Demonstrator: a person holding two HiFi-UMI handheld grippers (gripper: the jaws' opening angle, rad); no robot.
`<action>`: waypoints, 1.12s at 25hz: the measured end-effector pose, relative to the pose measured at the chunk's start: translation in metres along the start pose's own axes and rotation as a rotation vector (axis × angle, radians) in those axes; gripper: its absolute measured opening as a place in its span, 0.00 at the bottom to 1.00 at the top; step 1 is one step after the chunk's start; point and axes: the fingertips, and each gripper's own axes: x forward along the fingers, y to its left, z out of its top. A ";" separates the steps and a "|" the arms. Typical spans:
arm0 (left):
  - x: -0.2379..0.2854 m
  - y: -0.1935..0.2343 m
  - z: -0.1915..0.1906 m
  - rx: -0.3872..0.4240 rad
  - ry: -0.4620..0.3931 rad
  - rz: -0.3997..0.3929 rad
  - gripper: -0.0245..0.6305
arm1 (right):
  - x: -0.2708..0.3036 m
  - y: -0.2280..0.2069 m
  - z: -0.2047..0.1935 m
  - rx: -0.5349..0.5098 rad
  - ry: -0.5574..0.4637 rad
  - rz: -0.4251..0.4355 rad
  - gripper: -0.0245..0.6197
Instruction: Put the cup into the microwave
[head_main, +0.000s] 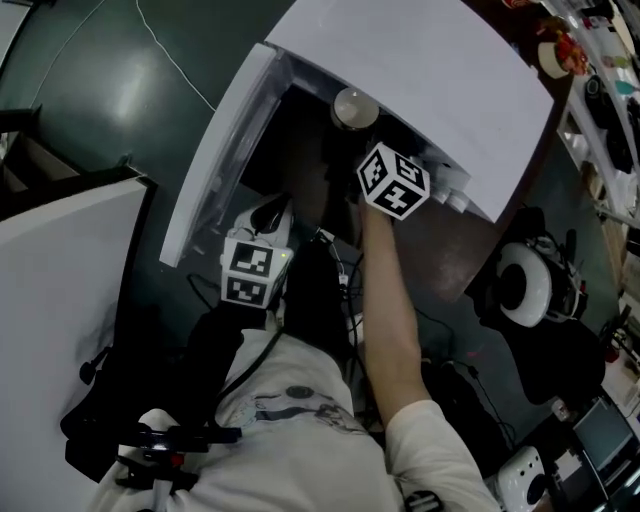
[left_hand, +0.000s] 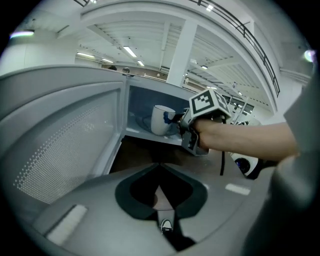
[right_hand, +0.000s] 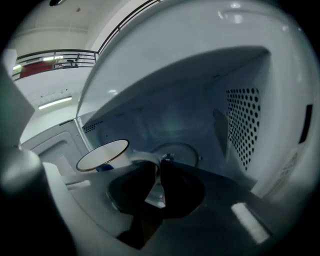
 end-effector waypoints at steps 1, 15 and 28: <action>0.000 -0.001 -0.003 0.000 0.008 -0.004 0.04 | 0.006 -0.004 0.003 0.009 -0.014 -0.012 0.10; -0.001 -0.002 -0.029 0.003 0.067 -0.032 0.04 | 0.041 -0.048 0.025 0.084 -0.117 -0.213 0.10; -0.004 -0.002 -0.028 0.005 0.057 -0.037 0.04 | 0.041 -0.045 0.023 -0.004 -0.130 -0.221 0.10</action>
